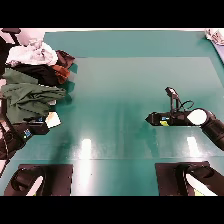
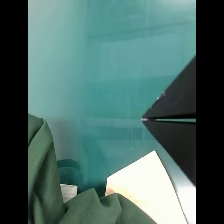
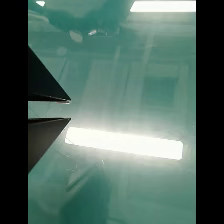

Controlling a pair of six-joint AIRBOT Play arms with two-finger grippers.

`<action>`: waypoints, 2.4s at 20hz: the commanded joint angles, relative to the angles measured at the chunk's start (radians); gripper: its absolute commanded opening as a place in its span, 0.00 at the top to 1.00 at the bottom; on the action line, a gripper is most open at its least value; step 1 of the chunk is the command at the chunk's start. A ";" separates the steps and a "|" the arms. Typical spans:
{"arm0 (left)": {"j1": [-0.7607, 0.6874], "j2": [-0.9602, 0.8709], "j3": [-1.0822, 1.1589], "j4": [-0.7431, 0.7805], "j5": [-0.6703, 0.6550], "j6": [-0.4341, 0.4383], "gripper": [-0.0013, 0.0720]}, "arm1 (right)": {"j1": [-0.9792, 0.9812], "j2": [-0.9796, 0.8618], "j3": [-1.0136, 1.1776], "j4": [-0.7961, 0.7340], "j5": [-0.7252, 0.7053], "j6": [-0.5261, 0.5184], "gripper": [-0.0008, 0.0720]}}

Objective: Fold the shirts.

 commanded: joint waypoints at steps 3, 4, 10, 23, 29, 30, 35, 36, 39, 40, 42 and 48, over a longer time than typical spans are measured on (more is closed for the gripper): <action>0.000 0.000 0.000 0.000 0.001 0.000 0.95 | 0.001 0.000 -0.001 0.000 0.001 0.000 0.82; 0.000 0.000 0.000 0.000 0.001 0.000 0.95 | 0.001 0.000 -0.001 0.000 0.001 0.000 0.82; 0.000 0.000 0.000 0.002 0.085 -0.001 0.95 | 0.001 0.000 -0.001 0.000 0.001 0.000 0.82; 0.003 -0.023 0.098 0.171 0.024 -0.083 0.95 | 0.001 0.000 0.000 0.056 -0.092 0.006 0.82; 0.006 -0.465 0.630 0.829 -0.443 -0.107 0.95 | 0.001 0.000 0.041 0.169 -0.074 0.005 0.79; 0.038 -0.575 0.703 0.848 -0.426 -0.051 0.87 | 0.001 0.000 0.067 0.169 -0.059 0.005 0.68; 0.334 -1.028 0.986 0.544 -0.541 -0.002 0.20 | 0.001 0.000 0.212 0.139 0.040 -0.066 0.61; 0.412 -1.066 1.013 0.390 -0.536 0.031 0.20 | 0.001 0.000 0.234 0.121 0.061 -0.066 0.61; 0.633 -1.112 1.059 -0.004 -0.516 0.154 0.19 | -0.006 0.000 0.269 0.121 0.121 -0.095 0.46; 0.700 -1.112 1.060 -0.105 -0.497 0.207 0.19 | -0.006 0.000 0.268 0.122 0.132 -0.107 0.46; 0.816 -1.112 1.059 -0.208 -0.472 0.246 0.19 | -0.005 0.000 0.266 0.122 0.148 -0.111 0.46; 0.988 -1.203 1.057 -0.489 -0.427 0.475 0.19 | -0.005 0.000 0.265 0.125 0.142 -0.111 0.46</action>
